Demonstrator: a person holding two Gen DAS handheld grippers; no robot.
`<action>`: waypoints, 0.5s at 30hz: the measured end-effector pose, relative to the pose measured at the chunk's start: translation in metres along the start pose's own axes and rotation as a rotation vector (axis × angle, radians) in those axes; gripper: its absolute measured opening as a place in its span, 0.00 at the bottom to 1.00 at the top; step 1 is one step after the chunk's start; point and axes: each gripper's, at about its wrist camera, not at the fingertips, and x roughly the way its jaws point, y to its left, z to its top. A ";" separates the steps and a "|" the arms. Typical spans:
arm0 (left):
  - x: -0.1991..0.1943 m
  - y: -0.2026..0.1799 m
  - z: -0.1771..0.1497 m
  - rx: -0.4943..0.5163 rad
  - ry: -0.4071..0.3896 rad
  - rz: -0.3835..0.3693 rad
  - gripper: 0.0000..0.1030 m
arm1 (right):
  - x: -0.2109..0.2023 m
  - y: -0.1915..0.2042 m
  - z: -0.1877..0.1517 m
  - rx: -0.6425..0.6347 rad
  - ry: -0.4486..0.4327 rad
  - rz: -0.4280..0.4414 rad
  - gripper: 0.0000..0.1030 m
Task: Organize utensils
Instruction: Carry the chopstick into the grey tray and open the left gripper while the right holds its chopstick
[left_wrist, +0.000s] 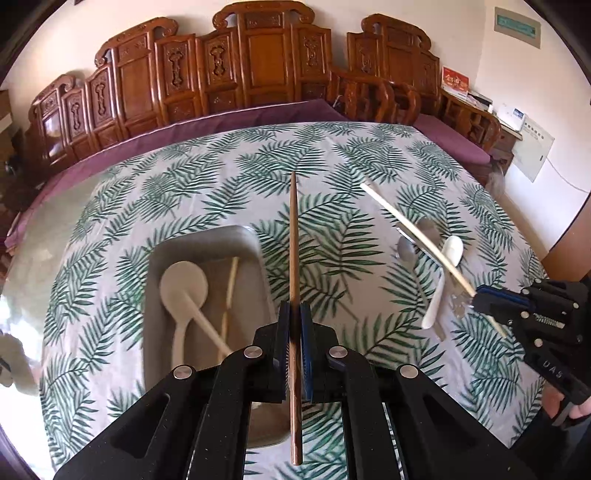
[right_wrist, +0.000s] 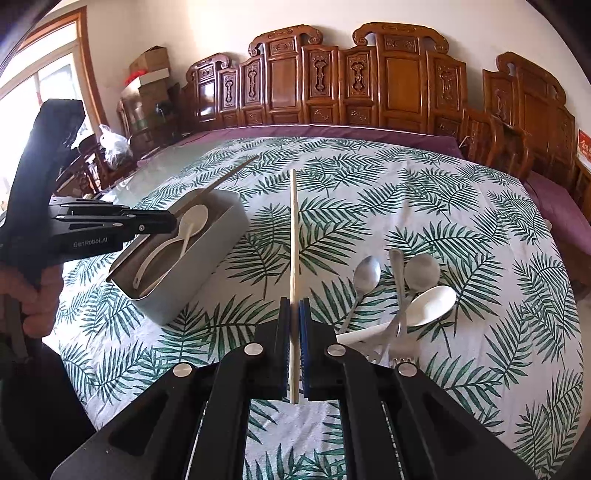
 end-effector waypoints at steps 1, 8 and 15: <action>0.000 0.004 -0.001 -0.003 0.001 0.004 0.05 | 0.000 0.001 0.000 -0.003 0.001 0.002 0.06; 0.008 0.040 -0.007 -0.047 0.016 0.042 0.05 | 0.002 0.008 -0.001 -0.015 0.003 0.009 0.06; 0.023 0.063 -0.016 -0.090 0.038 0.069 0.05 | 0.008 0.012 -0.002 -0.025 0.021 0.008 0.06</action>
